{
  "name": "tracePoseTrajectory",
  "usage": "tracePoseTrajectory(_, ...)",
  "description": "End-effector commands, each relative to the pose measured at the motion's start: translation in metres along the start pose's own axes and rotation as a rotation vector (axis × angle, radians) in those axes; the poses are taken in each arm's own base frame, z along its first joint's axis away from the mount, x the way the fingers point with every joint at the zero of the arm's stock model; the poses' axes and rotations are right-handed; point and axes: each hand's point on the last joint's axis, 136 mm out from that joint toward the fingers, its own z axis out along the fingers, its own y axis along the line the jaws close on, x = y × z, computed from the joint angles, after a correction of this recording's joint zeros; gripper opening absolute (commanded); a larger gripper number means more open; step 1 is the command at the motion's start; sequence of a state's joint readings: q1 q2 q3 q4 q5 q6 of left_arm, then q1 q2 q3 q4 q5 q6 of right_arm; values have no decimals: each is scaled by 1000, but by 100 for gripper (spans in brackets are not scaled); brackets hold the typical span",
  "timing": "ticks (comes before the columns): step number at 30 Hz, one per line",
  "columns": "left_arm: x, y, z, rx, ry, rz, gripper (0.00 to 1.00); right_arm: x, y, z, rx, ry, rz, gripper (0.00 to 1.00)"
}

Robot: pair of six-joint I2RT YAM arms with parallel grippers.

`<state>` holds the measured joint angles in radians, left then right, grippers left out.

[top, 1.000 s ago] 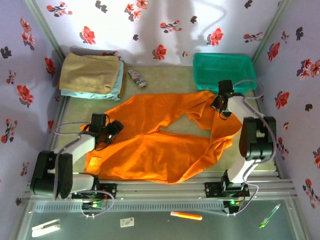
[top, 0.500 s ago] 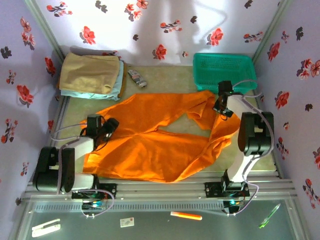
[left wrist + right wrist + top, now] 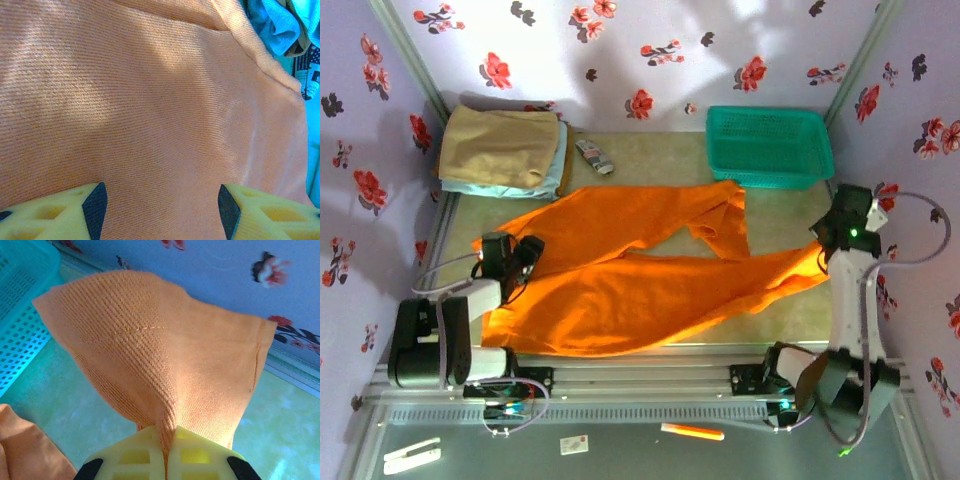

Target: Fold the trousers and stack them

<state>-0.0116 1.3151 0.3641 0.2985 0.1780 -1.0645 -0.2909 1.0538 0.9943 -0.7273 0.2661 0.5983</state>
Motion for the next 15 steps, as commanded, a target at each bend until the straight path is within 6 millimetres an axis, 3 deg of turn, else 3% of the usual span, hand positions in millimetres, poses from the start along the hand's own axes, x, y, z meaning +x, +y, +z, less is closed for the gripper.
tracePoseTrajectory(1, 12, 46, -10, -158, 8, -29, 63, 6, -33, -19, 94, -40, 12, 0)
tracePoseTrajectory(2, 13, 48, -13, -162, 5, -25, 63, 7, -41, -22, 117, -54, 15, 0)
tracePoseTrajectory(3, 11, 47, -17, -159, -3, -23, 63, 11, -48, -20, 144, -51, 21, 10)
tracePoseTrajectory(4, 10, 46, -20, -157, -12, -18, 63, 16, -53, -17, 165, -43, 26, 14)
tracePoseTrajectory(5, 15, 55, -24, -177, -7, -16, 64, 20, -59, -12, 193, -31, 31, 15)
tracePoseTrajectory(6, 15, 54, -28, -175, -12, -13, 64, 24, -65, -4, 218, -17, 36, 24)
tracePoseTrajectory(8, 12, 45, -37, -154, -20, 5, 67, 27, -73, 10, 260, 2, 64, 58)
tracePoseTrajectory(9, 6, 31, -43, -126, -35, 25, 68, 26, -72, 16, 268, 9, 72, 66)
tracePoseTrajectory(12, 2, 3, -62, -74, -49, 84, 70, 27, -44, 28, 179, 90, 76, 69)
tracePoseTrajectory(15, 9, -24, -75, -30, -36, 156, 72, 38, -7, 26, 56, 143, 2, 70)
